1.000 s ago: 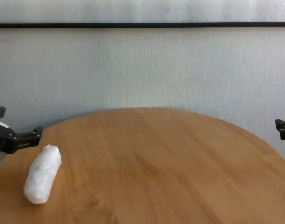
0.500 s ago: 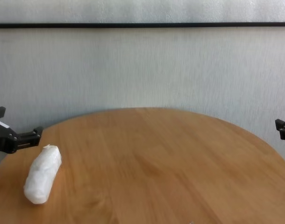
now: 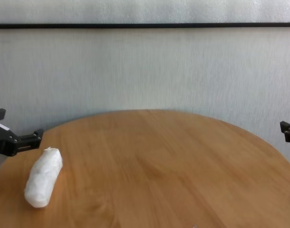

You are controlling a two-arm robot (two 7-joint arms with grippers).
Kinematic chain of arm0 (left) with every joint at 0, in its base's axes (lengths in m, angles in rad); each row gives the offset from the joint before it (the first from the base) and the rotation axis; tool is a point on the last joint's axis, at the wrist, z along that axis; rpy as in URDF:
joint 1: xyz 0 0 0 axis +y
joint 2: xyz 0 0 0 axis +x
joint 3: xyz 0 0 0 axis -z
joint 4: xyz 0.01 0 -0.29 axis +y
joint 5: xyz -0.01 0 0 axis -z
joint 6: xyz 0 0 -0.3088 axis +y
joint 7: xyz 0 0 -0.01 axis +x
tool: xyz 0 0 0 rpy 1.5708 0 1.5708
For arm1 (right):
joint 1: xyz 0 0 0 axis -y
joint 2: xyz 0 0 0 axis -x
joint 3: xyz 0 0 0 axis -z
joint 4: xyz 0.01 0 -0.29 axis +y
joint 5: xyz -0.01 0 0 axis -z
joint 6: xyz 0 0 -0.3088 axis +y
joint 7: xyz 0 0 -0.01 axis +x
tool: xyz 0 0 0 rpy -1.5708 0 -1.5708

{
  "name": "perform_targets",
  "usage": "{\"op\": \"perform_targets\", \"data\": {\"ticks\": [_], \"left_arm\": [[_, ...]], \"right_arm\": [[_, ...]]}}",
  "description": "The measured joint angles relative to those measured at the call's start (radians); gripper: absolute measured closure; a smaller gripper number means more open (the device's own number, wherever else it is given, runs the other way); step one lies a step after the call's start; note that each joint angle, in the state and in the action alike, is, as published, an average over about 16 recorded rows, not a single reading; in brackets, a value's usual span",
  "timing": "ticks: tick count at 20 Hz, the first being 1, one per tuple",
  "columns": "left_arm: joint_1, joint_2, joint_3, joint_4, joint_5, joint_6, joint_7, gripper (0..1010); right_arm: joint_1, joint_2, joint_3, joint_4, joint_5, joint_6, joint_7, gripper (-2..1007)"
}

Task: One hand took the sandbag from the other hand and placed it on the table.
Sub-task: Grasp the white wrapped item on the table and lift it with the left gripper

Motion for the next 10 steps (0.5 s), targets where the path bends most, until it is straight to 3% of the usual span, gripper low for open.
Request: {"op": "perform_targets", "data": {"ticks": [5,10], "left_arm": [[0.025,0.008,-0.021,-0.058,-0.038,0.063,-0.015,10],[0.063,0.014,-0.057,-0.149,-0.111,0.197,-0.026,10]], "right_arm": [[0.0,0.0,0.0,0.0,0.0,0.0,0.0,4],[0.0,0.0,0.0,0.0,0.0,0.0,0.0,4]]}}
